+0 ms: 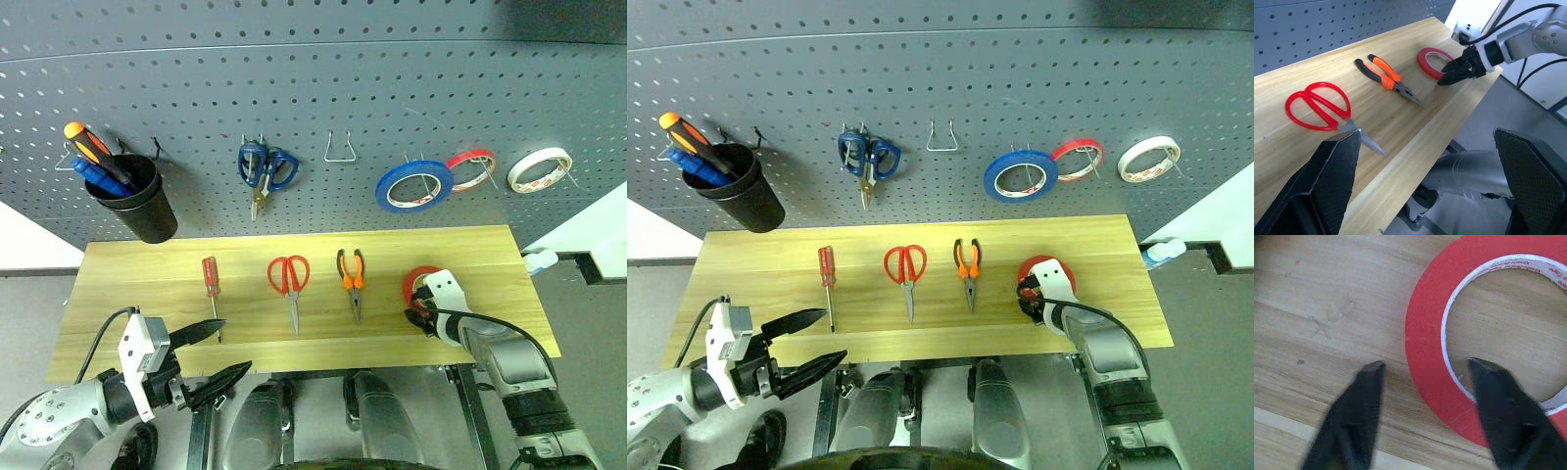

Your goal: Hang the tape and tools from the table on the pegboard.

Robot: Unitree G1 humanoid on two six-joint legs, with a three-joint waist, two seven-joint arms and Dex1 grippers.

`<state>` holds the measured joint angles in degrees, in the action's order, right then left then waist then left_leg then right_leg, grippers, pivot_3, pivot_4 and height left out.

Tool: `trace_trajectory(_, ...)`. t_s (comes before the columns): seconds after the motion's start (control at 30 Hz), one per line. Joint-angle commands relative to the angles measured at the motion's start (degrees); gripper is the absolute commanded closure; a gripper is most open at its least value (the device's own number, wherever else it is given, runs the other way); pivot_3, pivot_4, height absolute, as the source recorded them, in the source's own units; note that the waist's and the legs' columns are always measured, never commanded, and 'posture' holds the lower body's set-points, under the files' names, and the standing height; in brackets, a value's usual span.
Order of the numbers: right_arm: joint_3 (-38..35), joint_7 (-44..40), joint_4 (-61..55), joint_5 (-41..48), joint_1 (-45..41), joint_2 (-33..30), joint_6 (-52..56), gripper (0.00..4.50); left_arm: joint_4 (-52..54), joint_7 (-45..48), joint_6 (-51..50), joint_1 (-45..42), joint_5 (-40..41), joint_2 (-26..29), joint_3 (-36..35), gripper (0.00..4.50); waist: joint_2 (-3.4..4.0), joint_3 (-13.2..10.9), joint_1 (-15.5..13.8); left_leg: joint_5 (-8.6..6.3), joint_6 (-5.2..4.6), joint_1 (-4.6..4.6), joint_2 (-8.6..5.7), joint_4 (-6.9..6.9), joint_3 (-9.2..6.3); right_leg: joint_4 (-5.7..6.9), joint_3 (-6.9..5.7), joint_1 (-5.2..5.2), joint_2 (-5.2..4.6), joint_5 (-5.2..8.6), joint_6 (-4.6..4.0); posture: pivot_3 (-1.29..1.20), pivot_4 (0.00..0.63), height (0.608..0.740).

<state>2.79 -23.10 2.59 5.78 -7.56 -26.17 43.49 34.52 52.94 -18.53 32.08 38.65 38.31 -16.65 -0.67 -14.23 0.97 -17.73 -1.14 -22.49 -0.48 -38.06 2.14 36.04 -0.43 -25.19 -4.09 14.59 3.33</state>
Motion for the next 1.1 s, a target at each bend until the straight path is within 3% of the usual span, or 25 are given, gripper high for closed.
trace_trajectory(0.03,0.84,-0.55,-0.62,-0.88,0.75,-0.61,-0.40,3.18,1.95,0.35,0.40,0.72,-0.23,0.24,-0.47,0.00,-0.02,-0.04,-0.03,0.00,0.00,0.00,0.00,0.00,0.00,0.00,0.00,0.00,0.00,0.00,0.00,0.00,0.277,0.736)
trace_trajectory(0.1,1.03,-0.84,-0.55,-1.23,0.62,-0.93,-0.78,3.76,2.33,-0.10,-0.31,0.12,0.22,0.48,-0.65,0.00,-0.05,-0.06,-0.06,0.00,0.00,-0.01,0.00,0.00,0.00,-0.01,0.00,0.00,0.00,0.00,0.00,0.00,0.274,0.736)
trace_trajectory(0.13,0.93,-0.94,-0.42,-1.35,0.52,-1.08,-0.92,3.79,2.83,-0.56,-0.95,-0.32,0.62,0.67,-0.77,0.00,-0.06,-0.07,-0.07,0.00,0.00,-0.01,0.00,0.00,0.00,-0.01,0.00,0.00,-0.01,0.00,0.00,0.00,0.272,0.736)
trace_trajectory(0.37,-0.11,-2.16,-0.79,-0.28,0.87,-0.23,-2.32,3.79,3.79,-2.99,-3.21,-3.31,1.21,0.05,0.49,0.00,-0.04,-0.06,-0.04,0.00,0.01,-0.02,0.00,0.00,0.00,-0.02,-0.01,0.00,0.00,0.00,0.01,-0.01,0.240,0.736)
trace_trajectory(0.73,-9.06,-7.98,-6.48,10.86,6.85,4.16,-8.57,3.79,-2.10,-1.93,-1.81,-9.09,-0.32,-1.68,3.25,0.00,-0.05,0.47,0.00,0.10,0.18,-0.03,-0.05,-0.01,0.00,0.02,-0.08,0.03,0.02,-0.19,0.34,-0.05,0.157,0.736)
trace_trajectory(1.1,-17.19,-4.39,-9.63,18.10,10.23,10.57,-15.14,3.79,-10.26,0.38,1.81,-17.98,-3.80,-3.87,7.38,0.00,-0.04,4.21,0.26,0.19,0.31,0.12,-0.08,-0.16,0.04,0.06,-0.07,0.26,0.18,-0.50,0.68,-0.11,0.068,0.736)
